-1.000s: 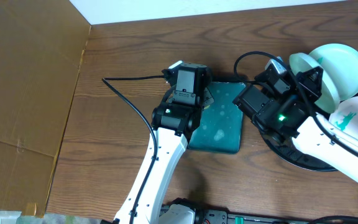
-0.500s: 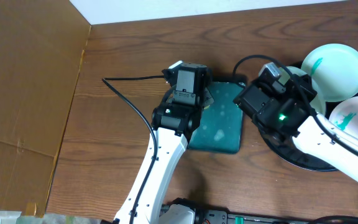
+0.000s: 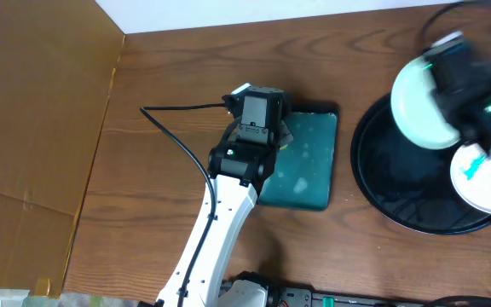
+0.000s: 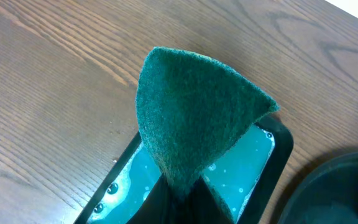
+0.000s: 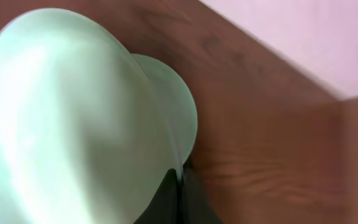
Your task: Clean dirty plates on tray and stack at the side
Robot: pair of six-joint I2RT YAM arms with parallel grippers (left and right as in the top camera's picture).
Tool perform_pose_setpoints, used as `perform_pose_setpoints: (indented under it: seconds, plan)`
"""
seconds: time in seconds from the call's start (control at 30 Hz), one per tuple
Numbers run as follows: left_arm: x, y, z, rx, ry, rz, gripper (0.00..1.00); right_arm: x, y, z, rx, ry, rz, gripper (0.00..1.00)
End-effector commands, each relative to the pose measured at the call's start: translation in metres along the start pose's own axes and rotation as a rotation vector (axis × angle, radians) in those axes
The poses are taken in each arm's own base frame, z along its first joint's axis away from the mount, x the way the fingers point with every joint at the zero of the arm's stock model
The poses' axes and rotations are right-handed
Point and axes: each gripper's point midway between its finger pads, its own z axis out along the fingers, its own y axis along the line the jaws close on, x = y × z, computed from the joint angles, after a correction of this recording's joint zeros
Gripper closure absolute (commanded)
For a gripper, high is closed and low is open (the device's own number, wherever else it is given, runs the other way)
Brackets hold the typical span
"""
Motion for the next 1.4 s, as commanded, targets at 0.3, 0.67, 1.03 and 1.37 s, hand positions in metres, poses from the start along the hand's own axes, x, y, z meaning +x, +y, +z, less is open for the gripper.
perform_pose_setpoints:
  seconds: [0.3, 0.67, 1.03, 1.37]
  plan:
    - [-0.001, 0.002, 0.001, -0.008, -0.004, -0.012, 0.93, 0.043, -0.128, 0.05, -0.376, 0.046, 0.714, 0.99]
    - [-0.001, 0.002, 0.001, -0.008, -0.004, -0.012, 0.93, 0.173, -0.24, 0.122, -0.164, 0.225, 1.137, 0.99]
    - [-0.001, 0.002, 0.001, -0.007, -0.005, -0.012, 0.92, 0.232, -0.237, 0.177, -0.205, 0.313, 1.224, 0.99]
    - [-0.002, 0.002, 0.001, -0.006, -0.006, -0.013, 0.93, 0.193, -0.26, 0.15, -0.19, 0.194, 1.188, 0.41]
